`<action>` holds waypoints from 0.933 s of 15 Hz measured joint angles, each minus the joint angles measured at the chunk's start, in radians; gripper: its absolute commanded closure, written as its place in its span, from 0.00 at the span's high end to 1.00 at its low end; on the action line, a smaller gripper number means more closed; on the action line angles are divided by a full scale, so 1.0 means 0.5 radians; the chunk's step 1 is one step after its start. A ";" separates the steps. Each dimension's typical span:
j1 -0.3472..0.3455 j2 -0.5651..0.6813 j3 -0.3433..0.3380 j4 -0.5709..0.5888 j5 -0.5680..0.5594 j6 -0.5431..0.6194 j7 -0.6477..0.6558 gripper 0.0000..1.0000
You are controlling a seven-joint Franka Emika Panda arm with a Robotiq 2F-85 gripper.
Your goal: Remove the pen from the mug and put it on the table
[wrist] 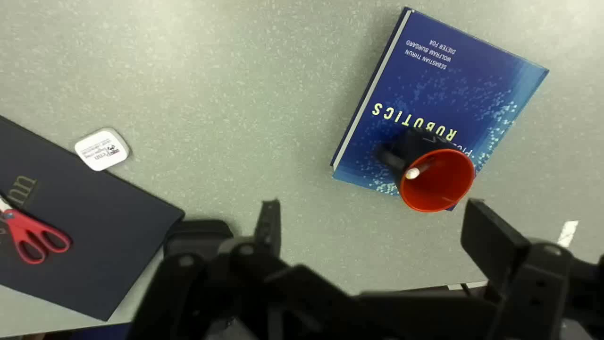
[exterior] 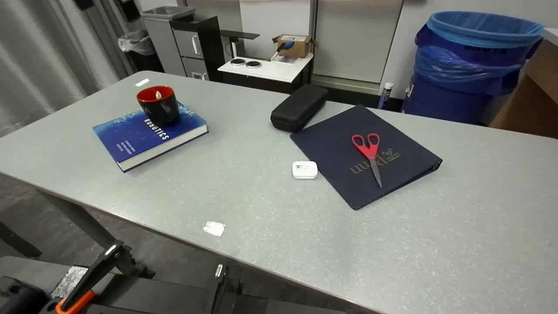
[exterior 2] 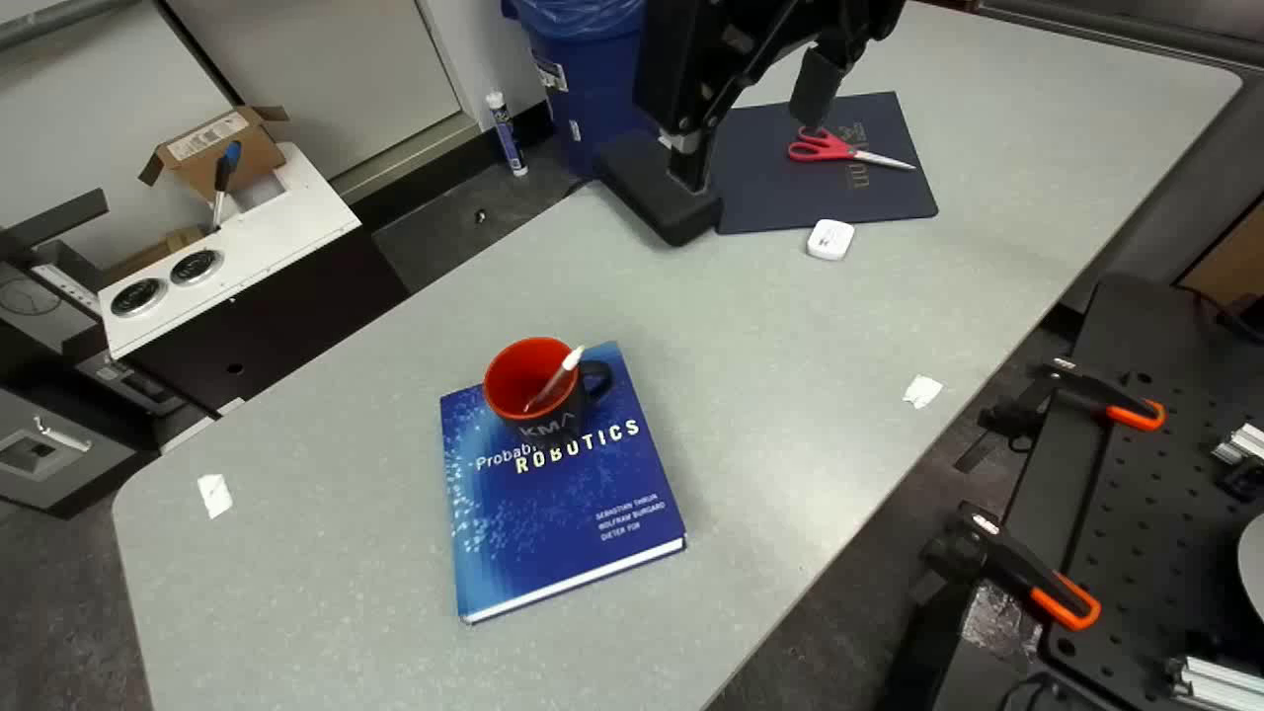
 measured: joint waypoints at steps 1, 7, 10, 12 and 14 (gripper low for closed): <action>0.000 0.001 0.000 0.000 0.000 0.000 0.000 1.00; 0.019 0.255 -0.010 0.075 0.030 0.075 -0.046 1.00; 0.093 0.588 -0.037 0.212 0.162 0.119 -0.189 1.00; 0.139 0.783 -0.043 0.324 0.260 0.119 -0.296 1.00; 0.147 0.852 -0.043 0.355 0.265 0.119 -0.302 1.00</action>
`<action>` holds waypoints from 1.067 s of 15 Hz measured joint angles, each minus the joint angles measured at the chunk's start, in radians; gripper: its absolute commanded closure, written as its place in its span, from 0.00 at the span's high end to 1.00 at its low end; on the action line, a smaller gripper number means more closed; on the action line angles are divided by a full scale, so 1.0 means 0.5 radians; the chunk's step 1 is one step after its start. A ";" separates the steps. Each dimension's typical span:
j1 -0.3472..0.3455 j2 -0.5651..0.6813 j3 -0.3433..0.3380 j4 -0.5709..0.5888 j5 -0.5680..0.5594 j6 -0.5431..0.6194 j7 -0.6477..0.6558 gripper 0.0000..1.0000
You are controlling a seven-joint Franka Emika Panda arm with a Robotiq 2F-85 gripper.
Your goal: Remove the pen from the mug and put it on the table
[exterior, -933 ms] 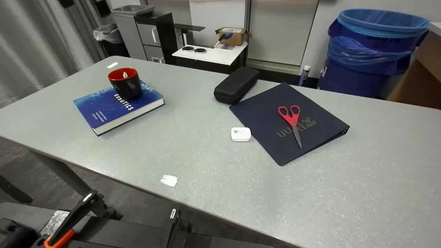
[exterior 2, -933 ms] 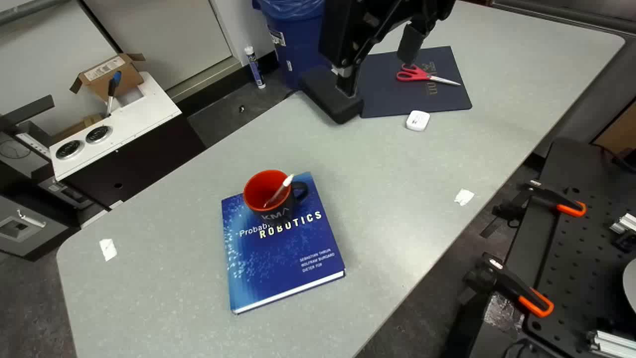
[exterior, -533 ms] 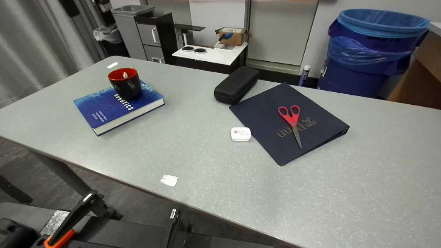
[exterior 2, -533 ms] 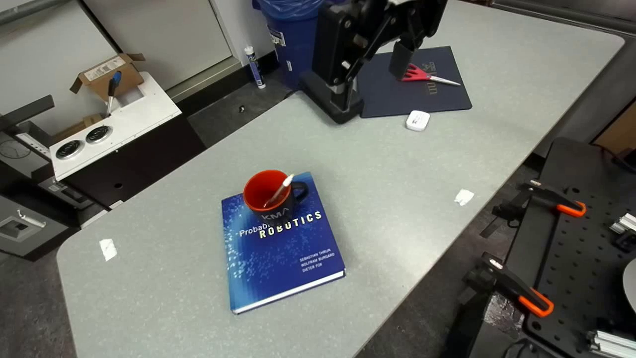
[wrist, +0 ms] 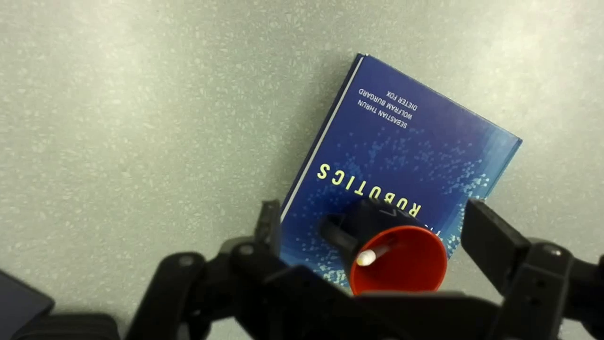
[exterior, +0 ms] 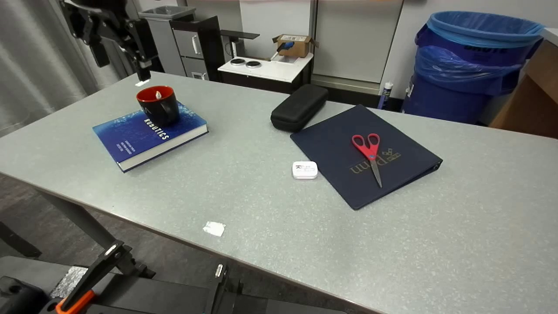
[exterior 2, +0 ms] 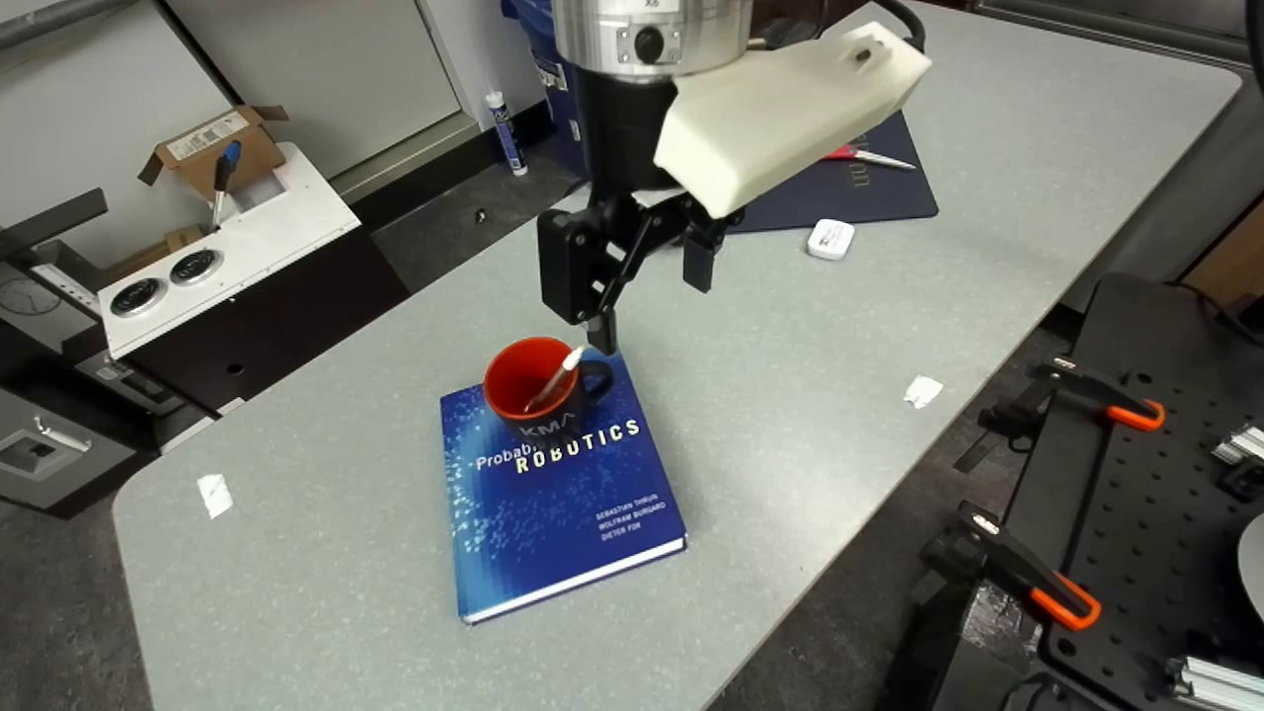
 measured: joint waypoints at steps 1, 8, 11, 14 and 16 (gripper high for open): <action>0.000 -0.006 -0.002 -0.006 0.000 0.000 0.000 1.00; 0.000 0.036 -0.013 -0.008 -0.033 0.046 0.015 1.00; 0.000 0.168 -0.038 0.020 -0.035 0.187 0.021 1.00; 0.000 0.304 -0.063 0.091 -0.032 0.296 0.020 1.00; 0.000 0.380 -0.063 0.153 -0.022 0.307 0.019 1.00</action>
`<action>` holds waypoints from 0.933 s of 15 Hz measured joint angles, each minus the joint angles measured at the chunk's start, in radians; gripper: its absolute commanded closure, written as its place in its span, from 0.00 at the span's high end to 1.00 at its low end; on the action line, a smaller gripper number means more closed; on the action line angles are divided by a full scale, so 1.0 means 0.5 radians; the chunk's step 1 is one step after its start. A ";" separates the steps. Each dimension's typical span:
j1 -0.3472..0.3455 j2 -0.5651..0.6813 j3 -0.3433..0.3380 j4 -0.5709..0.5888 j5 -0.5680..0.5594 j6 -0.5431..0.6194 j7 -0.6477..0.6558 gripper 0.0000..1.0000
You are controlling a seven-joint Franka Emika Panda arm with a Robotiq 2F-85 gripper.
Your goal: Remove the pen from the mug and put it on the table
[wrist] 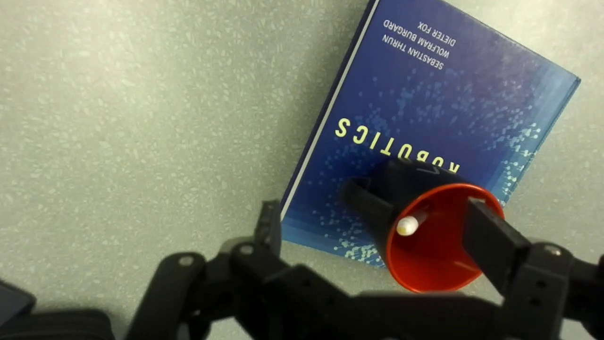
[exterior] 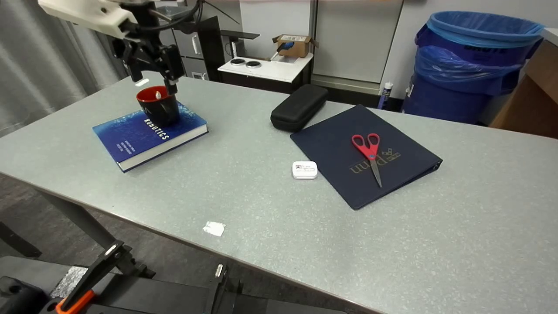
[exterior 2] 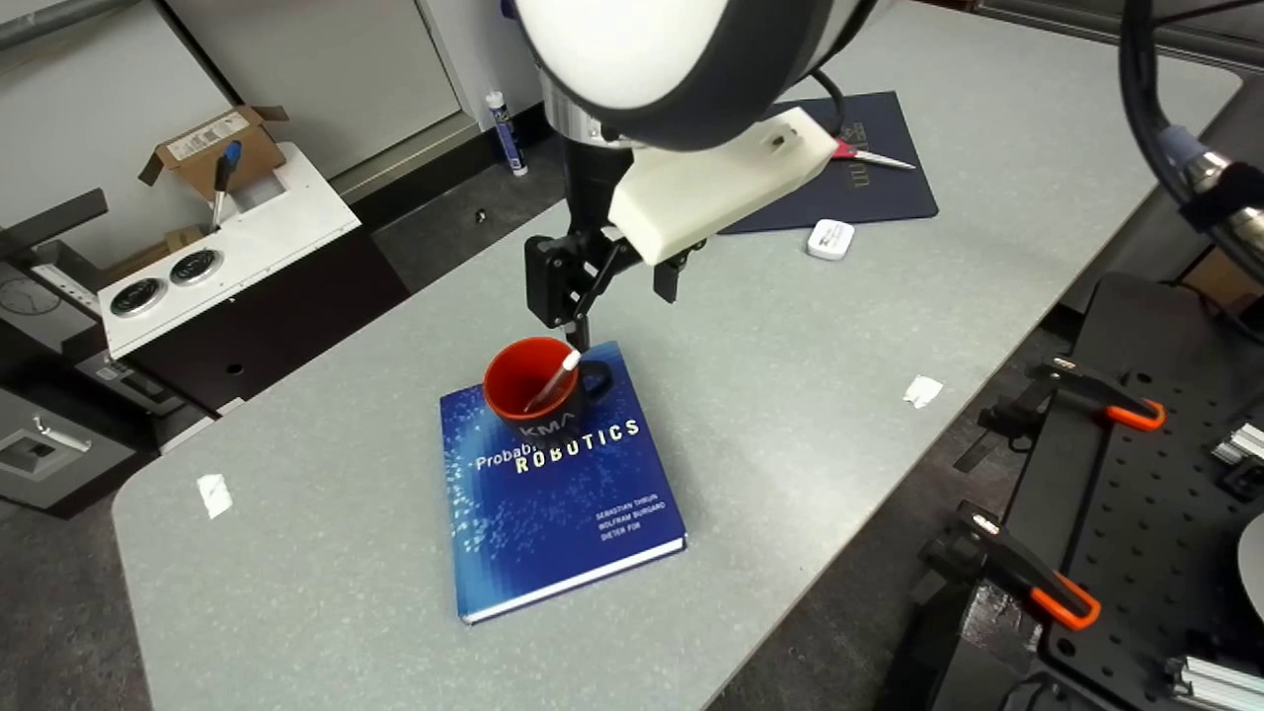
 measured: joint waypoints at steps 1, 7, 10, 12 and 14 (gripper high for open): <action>0.001 0.035 0.004 0.032 0.010 0.000 -0.007 1.00; 0.021 0.243 0.030 0.220 0.022 0.000 -0.023 0.75; 0.027 0.339 0.032 0.300 0.022 -0.002 -0.026 0.58; 0.027 0.389 0.035 0.341 0.022 -0.004 -0.028 0.42; 0.027 0.418 0.041 0.367 0.026 -0.010 -0.031 0.28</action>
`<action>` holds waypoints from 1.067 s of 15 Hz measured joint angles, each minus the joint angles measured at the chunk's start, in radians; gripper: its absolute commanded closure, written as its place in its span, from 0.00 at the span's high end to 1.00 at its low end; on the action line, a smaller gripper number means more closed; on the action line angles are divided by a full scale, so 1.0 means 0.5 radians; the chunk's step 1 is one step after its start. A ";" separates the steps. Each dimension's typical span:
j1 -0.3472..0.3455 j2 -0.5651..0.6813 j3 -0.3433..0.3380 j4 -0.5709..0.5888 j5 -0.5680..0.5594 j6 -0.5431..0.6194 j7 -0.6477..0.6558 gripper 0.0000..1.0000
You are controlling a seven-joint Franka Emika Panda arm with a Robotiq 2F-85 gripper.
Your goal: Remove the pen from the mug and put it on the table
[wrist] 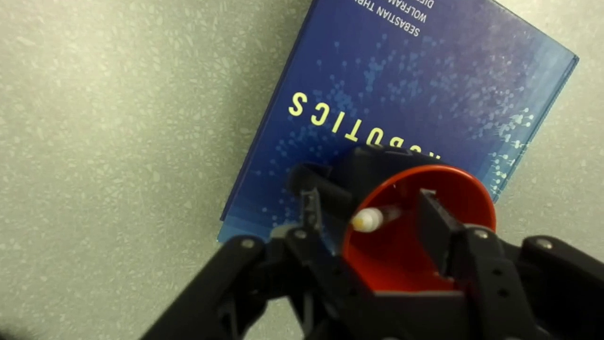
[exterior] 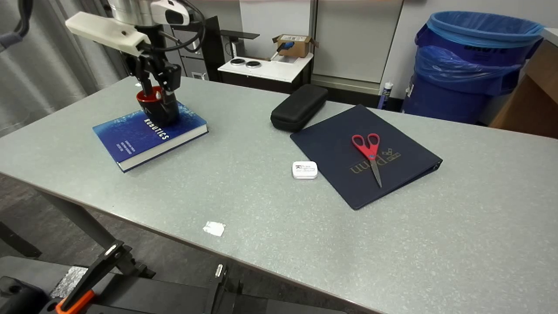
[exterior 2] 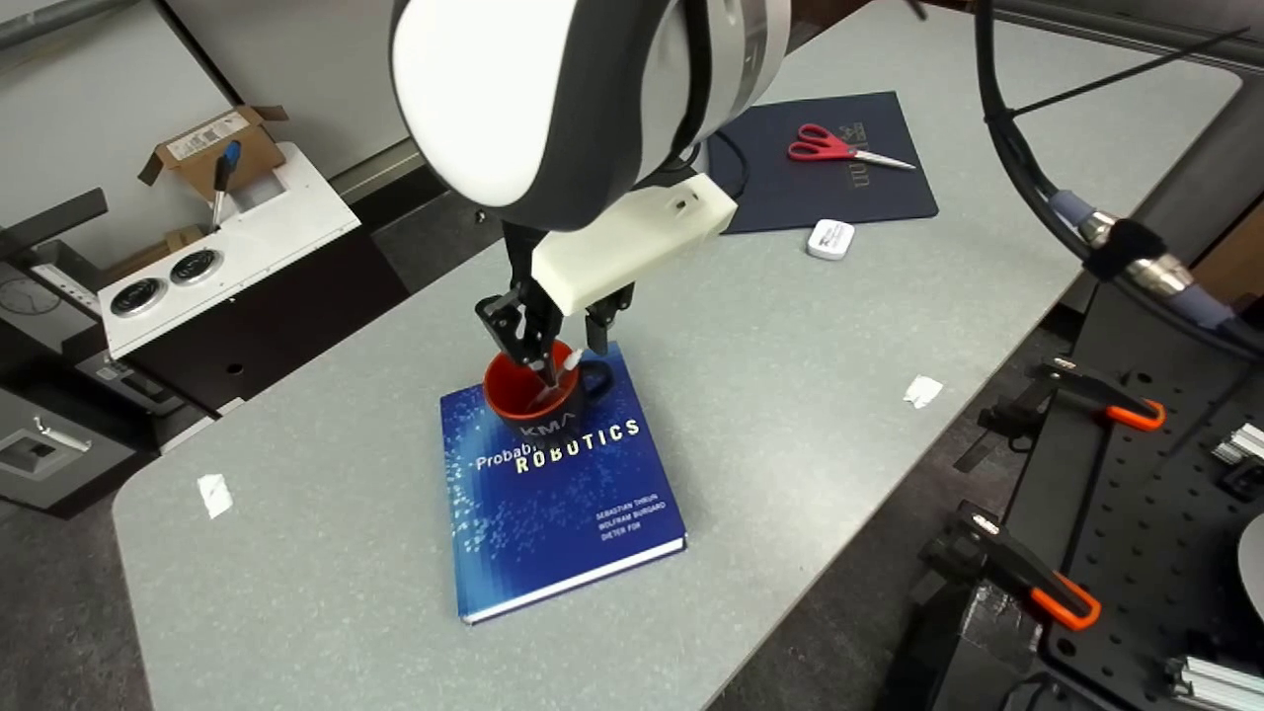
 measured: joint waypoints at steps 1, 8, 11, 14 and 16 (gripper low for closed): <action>0.000 0.005 0.006 0.005 0.003 -0.001 -0.005 0.19; 0.000 -0.022 0.048 0.008 0.016 -0.021 -0.032 0.03; 0.001 -0.091 0.054 -0.014 0.016 -0.021 -0.054 0.03; 0.028 -0.278 0.054 -0.126 0.005 0.032 -0.061 0.03; 0.062 -0.455 0.046 -0.267 -0.064 0.141 -0.022 0.03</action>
